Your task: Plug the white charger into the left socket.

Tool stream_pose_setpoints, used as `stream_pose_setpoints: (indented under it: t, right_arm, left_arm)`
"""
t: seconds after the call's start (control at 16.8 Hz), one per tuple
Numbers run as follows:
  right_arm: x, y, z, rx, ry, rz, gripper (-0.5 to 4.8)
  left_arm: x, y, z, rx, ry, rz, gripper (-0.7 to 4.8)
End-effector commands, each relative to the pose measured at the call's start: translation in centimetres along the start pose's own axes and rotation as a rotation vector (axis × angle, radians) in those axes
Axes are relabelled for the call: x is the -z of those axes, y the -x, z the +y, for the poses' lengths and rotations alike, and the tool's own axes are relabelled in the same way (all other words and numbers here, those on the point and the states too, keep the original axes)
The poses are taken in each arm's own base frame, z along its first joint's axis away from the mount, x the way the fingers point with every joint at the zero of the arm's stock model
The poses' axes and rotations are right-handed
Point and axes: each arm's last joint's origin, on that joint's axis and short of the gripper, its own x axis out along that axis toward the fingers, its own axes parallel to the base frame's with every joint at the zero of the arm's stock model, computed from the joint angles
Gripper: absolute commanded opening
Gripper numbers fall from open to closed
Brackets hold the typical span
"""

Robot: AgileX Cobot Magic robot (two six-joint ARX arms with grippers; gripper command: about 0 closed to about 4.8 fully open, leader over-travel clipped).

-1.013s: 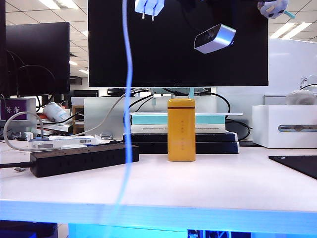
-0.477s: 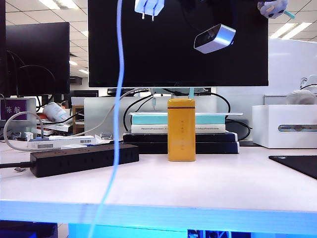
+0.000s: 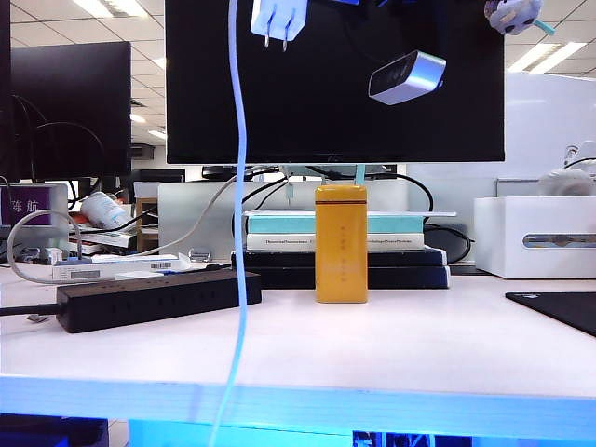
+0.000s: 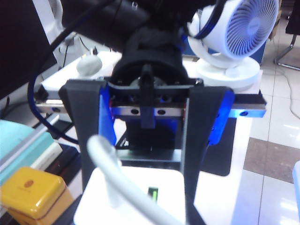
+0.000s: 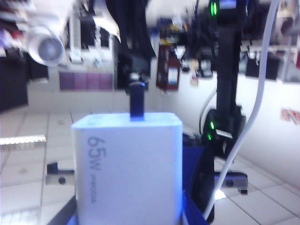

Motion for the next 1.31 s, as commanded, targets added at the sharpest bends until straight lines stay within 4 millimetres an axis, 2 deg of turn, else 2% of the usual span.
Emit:
stream_pose_setpoints:
  t: [0.06, 0.36, 0.54, 0.66, 0.77, 0.95, 1.07, 1.13, 1.31]
  right_arm:
    - [0.3, 0.0, 0.0, -0.025, -0.006, -0.041, 0.4]
    - [-0.1, -0.1, 0.1, -0.042, -0.015, -0.078, 0.4]
    - [-0.2, -0.1, 0.1, -0.044, 0.05, -0.092, 0.41]
    - [-0.3, 0.0, -0.1, -0.042, 0.024, -0.102, 1.45]
    - [-0.4, 0.0, -0.3, -0.038, -0.006, -0.114, 3.42]
    - [-0.5, 0.0, -0.4, -0.04, -0.016, -0.124, 3.97]
    - [-0.5, 0.0, -0.4, -0.041, -0.011, -0.128, 3.99]
    - [-0.5, 0.1, -0.4, -0.036, 0.055, -0.126, 3.99]
    - [-0.9, 0.9, -1.0, -0.033, -0.035, -0.138, 3.99]
  left_arm:
    - [-0.5, 0.1, 0.2, -0.044, -0.009, -0.029, 1.51]
    - [-0.5, 0.1, 0.2, -0.045, -0.009, -0.029, 1.51]
    - [-0.5, 0.1, 0.2, -0.045, -0.009, -0.029, 1.51]
    - [-0.6, 0.1, 0.2, -0.045, -0.009, -0.03, 1.51]
    - [-0.6, 0.1, 0.2, -0.045, -0.009, -0.03, 1.51]
    - [-0.6, 0.1, 0.2, -0.045, -0.01, -0.03, 1.51]
    - [-0.5, 0.1, 0.2, -0.05, -0.01, -0.029, 1.51]
    - [-0.5, 0.1, 0.4, -0.097, -0.008, -0.016, 1.51]
    - [-0.3, 0.5, 1.2, -0.15, -0.003, -0.002, 1.51]
